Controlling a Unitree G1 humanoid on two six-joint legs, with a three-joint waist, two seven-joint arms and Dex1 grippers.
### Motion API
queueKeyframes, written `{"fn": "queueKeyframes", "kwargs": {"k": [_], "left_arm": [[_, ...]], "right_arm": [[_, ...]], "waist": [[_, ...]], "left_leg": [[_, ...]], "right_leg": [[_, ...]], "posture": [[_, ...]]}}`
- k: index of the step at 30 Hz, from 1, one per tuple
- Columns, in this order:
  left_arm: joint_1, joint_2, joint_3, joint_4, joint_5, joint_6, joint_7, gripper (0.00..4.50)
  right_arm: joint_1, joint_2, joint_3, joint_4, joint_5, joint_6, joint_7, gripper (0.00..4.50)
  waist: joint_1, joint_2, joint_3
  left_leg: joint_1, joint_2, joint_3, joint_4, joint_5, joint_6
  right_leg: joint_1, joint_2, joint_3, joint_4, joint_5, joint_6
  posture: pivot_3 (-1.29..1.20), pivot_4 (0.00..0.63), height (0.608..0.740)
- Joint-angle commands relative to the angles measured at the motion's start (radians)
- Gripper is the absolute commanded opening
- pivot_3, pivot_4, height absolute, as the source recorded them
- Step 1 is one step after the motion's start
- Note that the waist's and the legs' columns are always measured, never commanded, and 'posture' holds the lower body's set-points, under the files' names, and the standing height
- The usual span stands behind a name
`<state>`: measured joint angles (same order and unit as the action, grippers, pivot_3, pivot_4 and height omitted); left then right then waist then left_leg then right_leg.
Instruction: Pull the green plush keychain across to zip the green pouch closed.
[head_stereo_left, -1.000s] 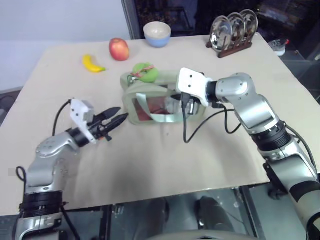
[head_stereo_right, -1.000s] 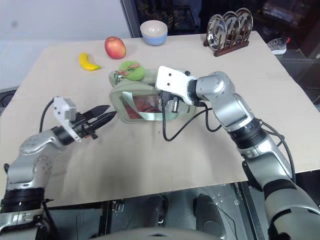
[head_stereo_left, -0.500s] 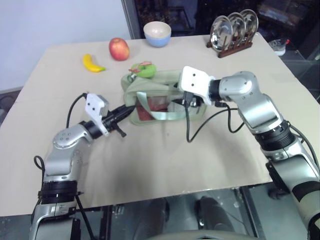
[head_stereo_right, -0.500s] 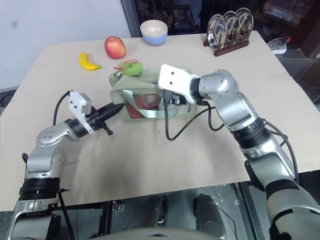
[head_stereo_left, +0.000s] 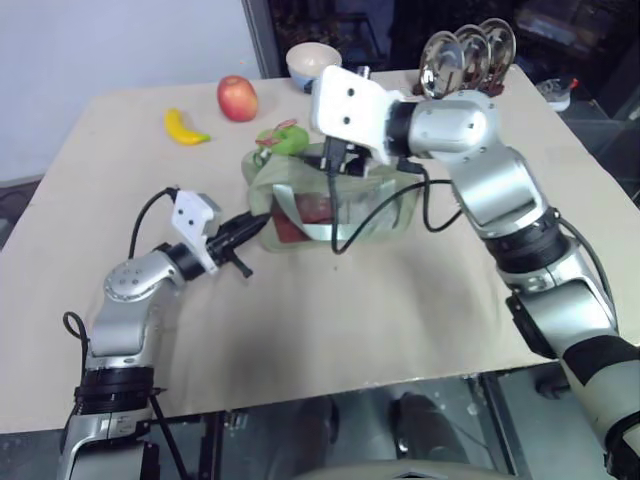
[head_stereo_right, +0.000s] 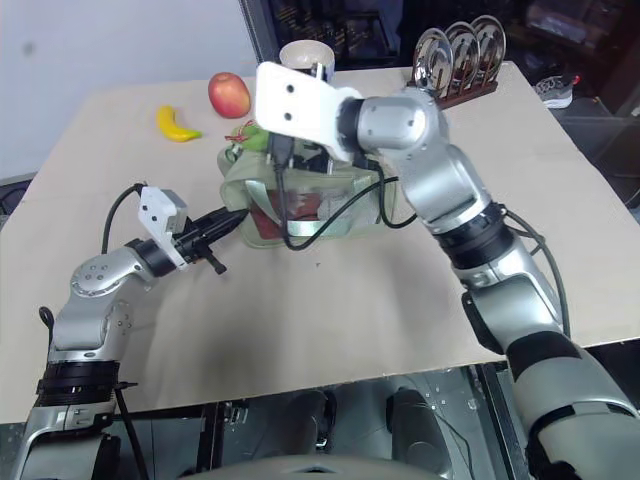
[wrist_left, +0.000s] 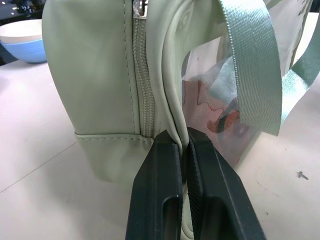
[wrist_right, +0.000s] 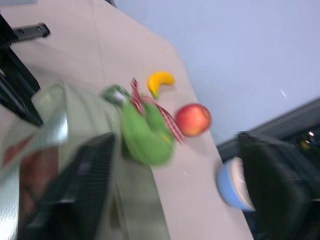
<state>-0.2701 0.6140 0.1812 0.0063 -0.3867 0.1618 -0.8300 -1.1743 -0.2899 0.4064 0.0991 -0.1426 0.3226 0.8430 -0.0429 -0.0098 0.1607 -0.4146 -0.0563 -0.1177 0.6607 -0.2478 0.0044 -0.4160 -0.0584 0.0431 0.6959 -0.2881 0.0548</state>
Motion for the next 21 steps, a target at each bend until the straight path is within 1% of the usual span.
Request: {"fn": "queueKeyframes", "kwargs": {"k": [1,3,7,13,16,19,20,21], "left_arm": [[0.007,-0.002,0.004,-0.06,0.002,-0.018,0.01,0.0],[0.011,-0.005,0.008,-0.068,0.001,-0.018,0.014,0.0],[0.019,-0.007,0.013,-0.082,0.004,-0.019,0.021,0.0],[0.027,-0.01,0.006,-0.103,0.011,-0.024,0.027,0.0],[0.029,-0.013,0.001,-0.111,0.011,-0.025,0.031,0.0],[0.03,-0.017,0.001,-0.115,0.012,-0.022,0.036,0.0],[0.031,-0.019,0.002,-0.116,0.012,-0.02,0.038,0.0],[0.032,-0.021,0.004,-0.116,0.012,-0.016,0.043,0.0]], "right_arm": [[-0.051,0.028,0.018,0.062,-0.034,-0.075,-0.016,3.92],[-0.066,0.046,0.04,0.132,-0.065,-0.122,-0.028,3.92],[-0.104,0.071,0.072,0.275,-0.151,-0.22,-0.102,3.92],[-0.122,0.104,0.104,0.38,-0.22,-0.317,-0.132,3.92],[-0.127,0.12,0.108,0.419,-0.238,-0.359,-0.134,3.17],[-0.129,0.129,0.095,0.435,-0.246,-0.394,-0.148,1.82],[-0.13,0.129,0.087,0.433,-0.245,-0.408,-0.154,1.28],[-0.128,0.129,0.081,0.427,-0.243,-0.415,-0.153,1.04]], "waist": [[-0.001,0.0,0.0],[-0.001,0.0,0.0],[-0.001,0.0,0.0],[-0.002,0.0,0.0],[-0.002,0.0,0.0],[-0.002,0.0,0.0],[-0.001,0.0,0.0],[-0.002,0.0,0.0]], "left_leg": [[0.0,0.0,0.0,0.0,0.0,0.0],[0.0,0.0,0.0,0.0,0.0,0.0],[0.0,0.0,0.0,0.0,0.0,0.0],[0.0,0.0,0.0,0.0,0.0,0.0],[0.0,0.0,0.0,0.0,0.0,0.0],[0.0,0.0,0.0,0.0,0.0,0.0],[0.0,0.0,0.0,0.0,0.0,0.0],[0.0,0.0,0.0,0.0,0.0,0.0]], "right_leg": [[0.0,0.0,0.0,0.0,0.0,0.0],[0.0,0.0,0.0,0.0,0.0,0.0],[0.0,0.0,0.0,0.0,0.0,0.0],[0.0,0.0,0.0,0.0,0.0,0.0],[0.0,0.001,0.0,0.0,0.0,0.0],[0.0,0.002,0.0,0.0,0.0,0.0],[0.0,0.002,0.0,0.0,0.0,0.0],[0.0,0.002,0.0,0.0,0.0,0.0]], "posture": [[0.0,0.15,0.74],[0.0,0.15,0.74],[0.0,0.15,0.74],[0.0,0.15,0.74],[0.0,0.15,0.74],[0.0,0.15,0.74],[0.0,0.15,0.74],[0.0,0.15,0.74]]}}
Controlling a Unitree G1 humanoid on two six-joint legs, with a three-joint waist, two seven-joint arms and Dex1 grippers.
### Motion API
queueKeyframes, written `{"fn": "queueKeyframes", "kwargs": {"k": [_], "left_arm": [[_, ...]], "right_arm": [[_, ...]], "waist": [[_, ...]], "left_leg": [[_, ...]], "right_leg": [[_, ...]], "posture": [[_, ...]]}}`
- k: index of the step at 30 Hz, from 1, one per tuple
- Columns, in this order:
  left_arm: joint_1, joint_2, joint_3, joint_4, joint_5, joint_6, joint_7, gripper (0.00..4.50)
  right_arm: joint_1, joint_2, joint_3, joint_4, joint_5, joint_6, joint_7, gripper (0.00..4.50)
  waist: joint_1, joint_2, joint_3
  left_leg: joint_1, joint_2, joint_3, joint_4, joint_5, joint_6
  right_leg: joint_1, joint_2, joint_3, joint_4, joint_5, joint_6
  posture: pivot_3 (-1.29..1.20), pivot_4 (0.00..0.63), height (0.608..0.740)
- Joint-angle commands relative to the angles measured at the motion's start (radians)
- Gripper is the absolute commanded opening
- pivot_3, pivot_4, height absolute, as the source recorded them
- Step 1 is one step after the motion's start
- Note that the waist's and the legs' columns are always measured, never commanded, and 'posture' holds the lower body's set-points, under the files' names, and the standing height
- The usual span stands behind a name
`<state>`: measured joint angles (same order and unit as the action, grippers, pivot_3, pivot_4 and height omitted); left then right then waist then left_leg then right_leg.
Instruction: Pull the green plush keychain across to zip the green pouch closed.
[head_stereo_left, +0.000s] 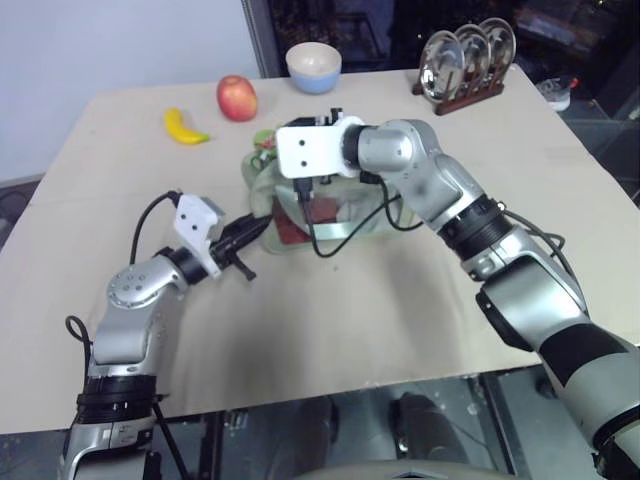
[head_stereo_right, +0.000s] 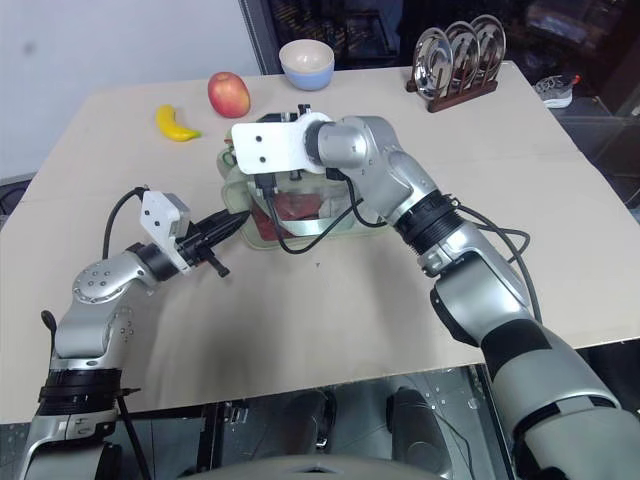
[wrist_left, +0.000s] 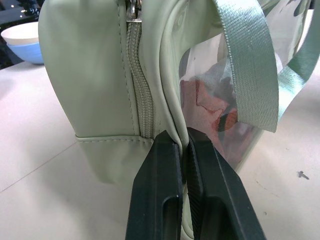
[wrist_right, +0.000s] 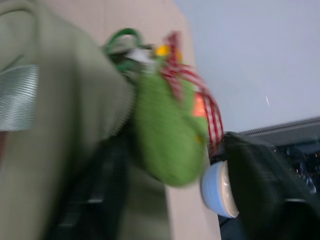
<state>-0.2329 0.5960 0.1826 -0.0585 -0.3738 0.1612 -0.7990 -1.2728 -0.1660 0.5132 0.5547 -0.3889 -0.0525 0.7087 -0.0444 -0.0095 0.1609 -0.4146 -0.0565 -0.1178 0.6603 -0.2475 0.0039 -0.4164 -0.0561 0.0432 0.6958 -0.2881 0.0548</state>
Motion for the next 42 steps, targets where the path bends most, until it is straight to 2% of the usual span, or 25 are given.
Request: {"fn": "queueKeyframes", "kwargs": {"k": [1,2,3,10,16,24,29,32,36,40,42], "left_arm": [[-0.004,-0.005,0.003,-0.052,-0.001,-0.013,0.015,0.0],[-0.002,-0.006,0.003,-0.052,-0.002,-0.012,0.018,0.0],[0.0,-0.008,0.005,-0.052,-0.003,-0.01,0.022,0.0],[0.025,-0.008,0.006,-0.01,0.038,0.034,0.094,0.0],[0.043,-0.045,0.033,0.012,0.032,0.073,0.179,0.0],[0.06,-0.097,0.132,0.045,-0.016,0.108,0.307,0.0],[0.054,-0.104,0.144,0.055,-0.03,0.117,0.325,0.0],[0.046,-0.11,0.149,0.057,-0.045,0.118,0.33,0.0],[0.04,-0.113,0.146,0.048,-0.051,0.125,0.339,0.0],[0.042,-0.119,0.145,0.024,-0.055,0.142,0.349,0.0],[0.043,-0.118,0.144,0.015,-0.057,0.148,0.35,0.0]], "right_arm": [[-0.027,0.004,-0.031,-0.037,0.007,-0.041,-0.015,0.68],[-0.022,0.0,-0.037,-0.047,0.011,-0.042,-0.013,0.24],[-0.017,-0.004,-0.044,-0.06,0.014,-0.039,-0.011,0.04],[-0.042,-0.047,-0.171,-0.167,0.092,0.1,0.006,0.04],[-0.042,-0.122,-0.225,-0.193,0.091,0.17,-0.018,0.04],[0.16,-0.313,-0.314,-0.253,0.068,0.315,-0.128,0.04],[0.197,-0.35,-0.346,-0.293,0.079,0.363,-0.154,0.04],[0.28,-0.355,-0.352,-0.284,0.092,0.394,-0.162,0.04],[0.437,-0.326,-0.313,-0.215,0.084,0.375,-0.215,0.04],[0.535,-0.344,-0.101,-0.027,-0.121,0.122,-0.375,0.04],[0.531,-0.35,-0.021,0.048,-0.196,0.033,-0.425,0.04]], "waist": [[0.0,0.0,0.0],[0.0,0.0,0.0],[0.0,0.0,0.0],[0.0,0.0,0.0],[0.0,0.0,0.0],[0.006,-0.001,-0.001],[-0.024,0.0,-0.001],[-0.023,0.0,-0.001],[-0.016,-0.006,-0.005],[-0.025,-0.005,-0.005],[-0.026,-0.004,-0.005]], "left_leg": [[0.0,0.0,0.0,0.0,0.0,0.0],[0.0,0.0,0.0,0.0,0.0,0.0],[0.0,0.0,0.0,0.0,0.0,0.0],[0.0,0.0,0.0,0.0,0.0,0.0],[0.0,0.0,0.0,0.0,0.0,0.0],[0.0,-0.001,-0.001,0.0,0.0,0.0],[0.003,0.001,0.004,-0.003,0.0,0.0],[0.004,0.003,0.004,-0.004,0.0,0.0],[0.004,0.002,0.004,-0.003,0.0,0.0],[0.007,0.002,0.008,-0.004,0.0,0.0],[0.016,0.002,0.013,-0.009,0.0,0.0]], "right_leg": [[0.0,0.0,0.0,0.0,0.0,0.0],[0.0,0.0,0.0,0.0,0.0,0.0],[0.0,0.0,0.0,0.0,0.0,0.0],[0.0,0.0,0.0,0.0,0.0,0.0],[0.0,-0.001,0.0,0.0,0.0,0.0],[0.001,-0.003,-0.001,0.0,0.0,0.0],[0.0,-0.001,0.004,0.002,0.0,0.0],[0.001,0.001,0.004,0.001,0.0,0.0],[0.003,-0.001,0.004,0.0,0.0,0.0],[0.003,0.0,0.008,0.002,0.0,0.0],[0.007,0.001,0.012,0.002,0.0,0.0]], "posture": [[0.0,0.15,0.74],[0.0,0.15,0.74],[0.0,0.15,0.74],[0.0,0.15,0.74],[0.0,0.15,0.74],[0.0,0.15,0.74],[0.0,0.15,0.74],[0.0,0.15,0.74],[0.0,0.15,0.74],[0.0,0.15,0.74],[0.0,0.15,0.74]]}}
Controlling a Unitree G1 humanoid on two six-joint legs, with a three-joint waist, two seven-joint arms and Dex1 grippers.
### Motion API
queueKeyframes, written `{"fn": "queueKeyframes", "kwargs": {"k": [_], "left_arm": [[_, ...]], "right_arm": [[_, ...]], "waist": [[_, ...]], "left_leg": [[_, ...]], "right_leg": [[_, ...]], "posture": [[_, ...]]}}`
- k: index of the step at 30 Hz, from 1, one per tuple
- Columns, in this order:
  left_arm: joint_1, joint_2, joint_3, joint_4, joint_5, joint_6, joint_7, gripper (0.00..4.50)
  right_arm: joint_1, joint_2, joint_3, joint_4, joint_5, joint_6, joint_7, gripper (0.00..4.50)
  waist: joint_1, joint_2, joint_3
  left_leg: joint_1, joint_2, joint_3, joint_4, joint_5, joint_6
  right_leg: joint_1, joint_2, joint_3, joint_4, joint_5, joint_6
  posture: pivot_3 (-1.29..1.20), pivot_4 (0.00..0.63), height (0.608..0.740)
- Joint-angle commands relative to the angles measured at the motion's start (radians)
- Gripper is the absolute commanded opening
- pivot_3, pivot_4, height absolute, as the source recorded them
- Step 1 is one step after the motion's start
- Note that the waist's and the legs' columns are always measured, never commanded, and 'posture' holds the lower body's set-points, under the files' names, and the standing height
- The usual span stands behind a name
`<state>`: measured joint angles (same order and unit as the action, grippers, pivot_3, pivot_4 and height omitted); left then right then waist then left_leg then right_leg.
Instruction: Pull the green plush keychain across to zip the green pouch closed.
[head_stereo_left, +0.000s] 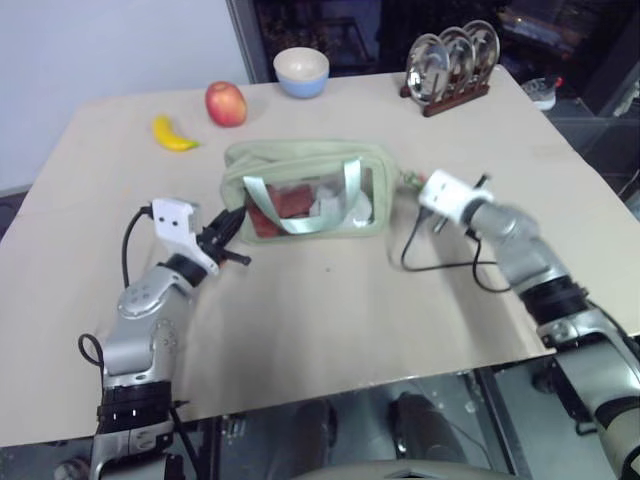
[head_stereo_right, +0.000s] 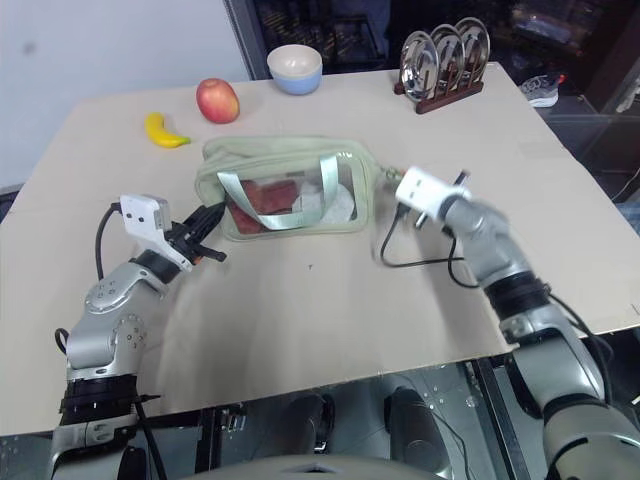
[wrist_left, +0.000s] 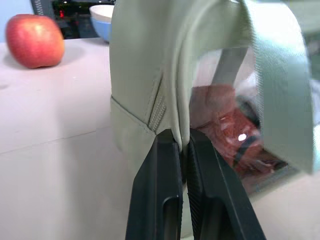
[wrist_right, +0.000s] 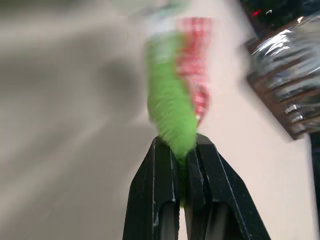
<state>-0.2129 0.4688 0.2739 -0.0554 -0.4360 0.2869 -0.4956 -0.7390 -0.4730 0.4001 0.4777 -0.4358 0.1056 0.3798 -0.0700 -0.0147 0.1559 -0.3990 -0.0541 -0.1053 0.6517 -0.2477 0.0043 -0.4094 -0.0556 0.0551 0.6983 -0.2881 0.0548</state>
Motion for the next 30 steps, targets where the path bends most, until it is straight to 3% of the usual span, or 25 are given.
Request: {"fn": "queueKeyframes", "kwargs": {"k": [1,5,8,11,13,15,17,19,22,24,25,30], "left_arm": [[0.023,0.01,0.053,0.008,0.003,0.026,0.046,0.0],[0.021,0.015,0.056,-0.007,-0.007,0.034,0.04,0.0],[0.018,0.01,0.061,-0.025,-0.029,0.037,0.03,0.0],[0.028,0.01,0.055,-0.055,-0.058,0.03,0.001,0.0],[0.043,0.017,0.044,-0.09,-0.075,0.019,-0.037,0.0],[0.061,0.028,0.038,-0.126,-0.088,0.014,-0.071,0.0],[0.075,0.045,0.032,-0.147,-0.068,-0.017,-0.096,0.74],[0.088,0.048,0.048,-0.179,-0.086,-0.014,-0.102,1.17],[0.145,0.067,0.084,-0.25,-0.142,0.013,-0.136,2.25],[0.201,0.085,0.114,-0.296,-0.171,0.022,-0.161,3.2],[0.237,0.099,0.136,-0.318,-0.185,0.032,-0.173,3.23],[0.388,0.161,0.249,-0.364,-0.246,0.078,-0.225,3.23]], "right_arm": [[-0.013,-0.04,0.115,0.154,-0.169,-0.157,-0.112,0.04],[-0.05,-0.021,0.147,0.237,-0.204,-0.238,-0.14,0.04],[-0.064,-0.018,0.124,0.24,-0.186,-0.265,-0.132,0.04],[-0.051,-0.012,0.06,0.187,-0.112,-0.266,-0.097,0.04],[-0.012,0.018,-0.045,0.081,0.063,-0.197,0.022,0.04],[0.033,0.02,-0.123,-0.053,0.215,-0.122,0.165,0.79],[0.072,0.006,-0.182,-0.175,0.318,-0.027,0.256,1.48],[0.114,-0.015,-0.247,-0.286,0.416,0.067,0.317,2.11],[0.204,-0.066,-0.338,-0.453,0.539,0.187,0.386,3.2],[0.279,-0.106,-0.395,-0.573,0.621,0.267,0.425,4.15],[0.332,-0.134,-0.434,-0.652,0.679,0.324,0.448,4.45],[0.565,-0.21,-0.593,-0.956,0.833,0.505,0.433,4.45]], "waist": [[0.0,0.001,0.0],[0.0,-0.001,-0.001],[0.0,-0.001,-0.001],[0.001,-0.001,-0.001],[0.001,-0.002,-0.001],[0.004,-0.002,0.0],[0.01,-0.001,0.0],[0.018,-0.001,0.001],[0.03,-0.001,0.001],[0.034,-0.001,0.001],[0.038,-0.001,0.001],[0.044,0.001,0.002]], "left_leg": [[0.004,0.001,0.001,-0.001,-0.001,0.002],[0.018,0.003,0.001,-0.002,-0.003,0.004],[0.018,0.003,0.001,-0.002,-0.003,0.004],[0.017,0.003,0.001,-0.002,-0.003,0.004],[0.016,0.004,0.001,-0.002,-0.003,0.004],[0.013,0.004,0.0,-0.002,-0.003,0.004],[0.012,0.003,-0.001,-0.002,-0.003,0.004],[0.01,0.003,-0.002,-0.002,-0.003,0.004],[0.009,0.003,-0.003,-0.002,-0.003,0.005],[0.007,0.003,-0.006,-0.003,-0.003,0.005],[0.005,0.003,-0.008,-0.003,-0.003,0.005],[0.001,0.003,-0.012,-0.005,-0.004,0.006]], "right_leg": [[0.003,0.002,0.001,0.0,0.0,0.0],[0.018,0.006,0.001,-0.004,0.0,0.0],[0.018,0.006,0.001,-0.004,0.0,0.0],[0.017,0.006,0.001,-0.004,0.0,0.0],[0.017,0.004,0.0,-0.004,0.0,0.0],[0.015,0.003,0.0,-0.005,0.0,0.0],[0.014,0.002,-0.001,-0.006,0.0,0.0],[0.012,0.002,-0.002,-0.006,0.0,0.0],[0.012,0.001,-0.003,-0.008,0.0,0.0],[0.012,0.0,-0.004,-0.011,0.0,0.0],[0.012,0.0,-0.004,-0.013,0.0,0.0],[0.012,-0.001,-0.008,-0.02,0.0,0.0]], "posture": [[0.0,0.15,0.74],[0.0,0.15,0.74],[0.0,0.15,0.74],[0.0,0.15,0.74],[0.0,0.15,0.74],[0.0,0.15,0.74],[0.0,0.15,0.74],[0.0,0.15,0.74],[0.0,0.15,0.74],[0.0,0.15,0.74],[0.0,0.15,0.74],[0.0,0.15,0.74]]}}
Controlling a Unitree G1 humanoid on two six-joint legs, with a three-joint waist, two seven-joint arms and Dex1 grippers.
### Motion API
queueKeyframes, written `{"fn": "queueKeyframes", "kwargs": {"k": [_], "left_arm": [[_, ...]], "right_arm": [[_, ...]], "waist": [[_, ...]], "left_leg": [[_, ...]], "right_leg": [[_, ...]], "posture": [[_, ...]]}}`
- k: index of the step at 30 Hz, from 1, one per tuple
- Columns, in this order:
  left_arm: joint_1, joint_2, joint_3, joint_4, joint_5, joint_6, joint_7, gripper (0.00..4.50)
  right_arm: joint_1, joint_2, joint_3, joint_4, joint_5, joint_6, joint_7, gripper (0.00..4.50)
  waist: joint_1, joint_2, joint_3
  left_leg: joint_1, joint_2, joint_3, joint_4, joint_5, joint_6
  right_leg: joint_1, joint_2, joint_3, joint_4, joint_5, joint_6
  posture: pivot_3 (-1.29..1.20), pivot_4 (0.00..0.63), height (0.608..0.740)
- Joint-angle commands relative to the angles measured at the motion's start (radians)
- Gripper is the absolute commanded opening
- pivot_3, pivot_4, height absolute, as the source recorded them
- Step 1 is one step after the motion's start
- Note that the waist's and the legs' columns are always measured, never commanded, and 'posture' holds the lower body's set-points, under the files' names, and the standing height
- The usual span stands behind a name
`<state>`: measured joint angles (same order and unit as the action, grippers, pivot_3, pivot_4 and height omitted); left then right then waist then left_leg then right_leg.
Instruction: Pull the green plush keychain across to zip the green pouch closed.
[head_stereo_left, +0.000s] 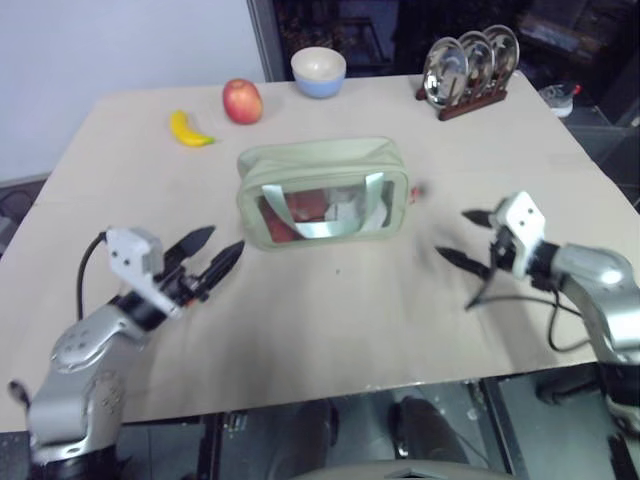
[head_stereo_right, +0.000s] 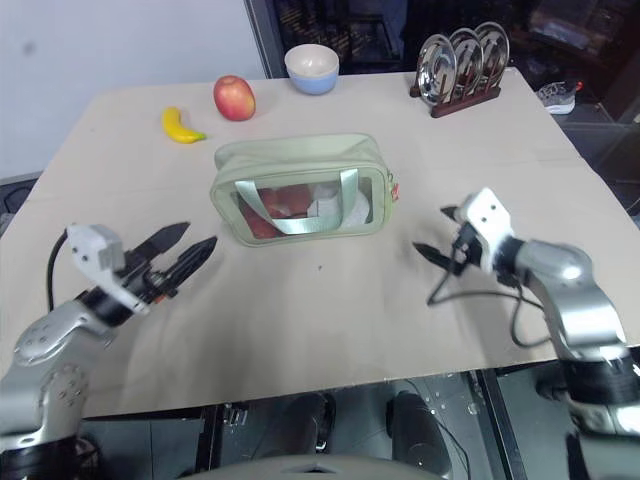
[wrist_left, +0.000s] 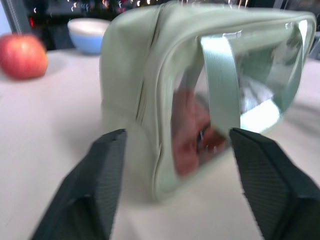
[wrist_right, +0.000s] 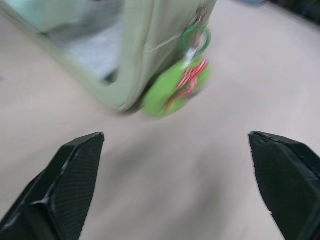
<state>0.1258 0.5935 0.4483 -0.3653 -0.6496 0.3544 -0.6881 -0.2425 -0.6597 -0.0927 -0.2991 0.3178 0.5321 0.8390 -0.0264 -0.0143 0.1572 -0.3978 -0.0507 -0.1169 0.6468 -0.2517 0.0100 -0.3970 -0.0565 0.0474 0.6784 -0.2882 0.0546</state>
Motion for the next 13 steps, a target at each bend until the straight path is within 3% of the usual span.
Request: {"fn": "queueKeyframes", "kwargs": {"k": [1,7,13], "left_arm": [[0.077,0.043,0.09,-0.055,-0.033,0.011,-0.047,3.23],[0.197,0.077,0.143,-0.107,-0.107,0.051,-0.123,3.23],[0.328,0.083,0.137,-0.158,-0.089,0.033,-0.198,3.23]], "right_arm": [[0.101,-0.022,-0.125,-0.222,0.095,0.108,-0.049,4.45],[0.254,-0.078,-0.178,-0.323,0.06,0.107,-0.086,4.45],[0.235,-0.137,-0.185,-0.273,0.07,0.073,-0.054,4.45]], "waist": [[0.003,0.001,0.0],[0.015,0.001,0.0],[0.012,0.001,0.001]], "left_leg": [[0.0,0.0,0.0,0.0,0.0,0.0],[0.001,0.0,0.0,0.001,0.0,0.0],[0.001,0.0,0.002,0.001,0.0,0.0]], "right_leg": [[0.0,0.0,0.0,0.0,0.0,0.0],[0.002,-0.001,-0.002,-0.001,0.0,0.0],[0.003,-0.001,-0.001,-0.001,0.0,0.0]], "posture": [[0.0,0.15,0.74],[0.0,0.15,0.74],[0.0,0.15,0.74]]}}
